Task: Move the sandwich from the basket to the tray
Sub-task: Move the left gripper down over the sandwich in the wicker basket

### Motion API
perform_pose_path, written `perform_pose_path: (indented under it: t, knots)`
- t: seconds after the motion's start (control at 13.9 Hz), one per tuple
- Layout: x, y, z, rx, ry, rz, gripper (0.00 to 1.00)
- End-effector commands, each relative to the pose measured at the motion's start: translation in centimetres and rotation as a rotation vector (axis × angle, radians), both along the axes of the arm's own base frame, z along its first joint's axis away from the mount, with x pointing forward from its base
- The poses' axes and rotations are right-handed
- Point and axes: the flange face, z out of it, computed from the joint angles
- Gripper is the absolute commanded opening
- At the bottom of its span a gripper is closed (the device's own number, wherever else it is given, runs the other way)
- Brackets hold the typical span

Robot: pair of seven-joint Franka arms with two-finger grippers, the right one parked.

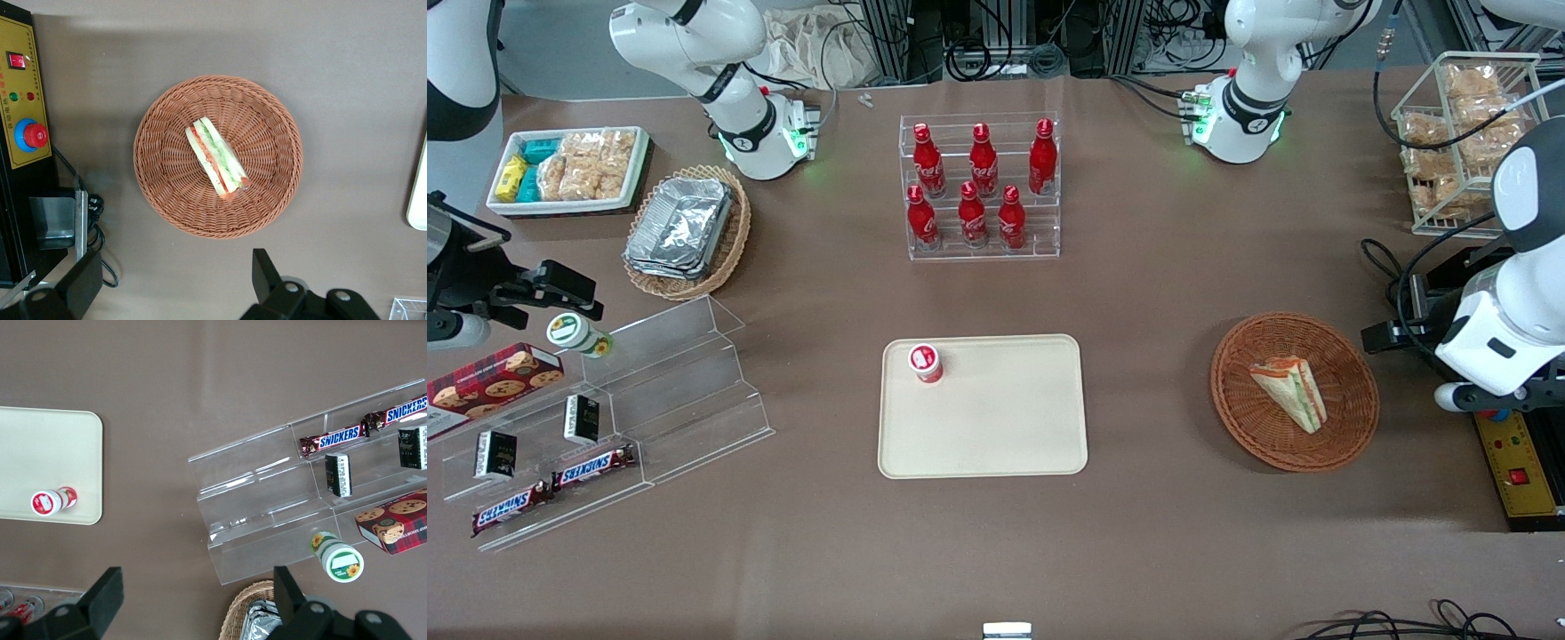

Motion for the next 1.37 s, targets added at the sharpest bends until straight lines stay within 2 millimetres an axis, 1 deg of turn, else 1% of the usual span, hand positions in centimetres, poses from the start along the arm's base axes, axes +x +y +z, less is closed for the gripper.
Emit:
perform_pose_path:
  t: [0.0,0.14,0.22,0.29,0.43,0.5,0.72,0.86,1.01,1.15,1.3]
  knots:
    - [0.1,0.0,0.3,-0.017,0.01,-0.005,0.99]
    - [0.1,-0.1,0.4,-0.017,0.007,-0.005,0.99]
    - [0.1,-0.4,0.3,-0.017,0.008,-0.006,0.99]
    - [0.0,-0.5,-0.1,-0.017,0.017,-0.007,0.99]
    - [-0.3,-0.6,-1.8,-0.015,0.045,-0.011,0.99]
    - [-0.5,-0.6,-3.0,-0.014,0.063,-0.011,0.99]
    - [-0.8,-0.7,-7.8,-0.013,0.04,0.018,0.98]
    - [-0.8,-0.7,-9.4,-0.011,0.028,0.062,0.98]
    - [-1.1,-1.0,-11.6,-0.008,0.029,0.102,0.98]
    - [-1.6,-1.2,-13.9,-0.006,0.025,0.154,0.94]
    - [-1.7,-1.2,-16.1,-0.008,0.012,0.201,0.94]
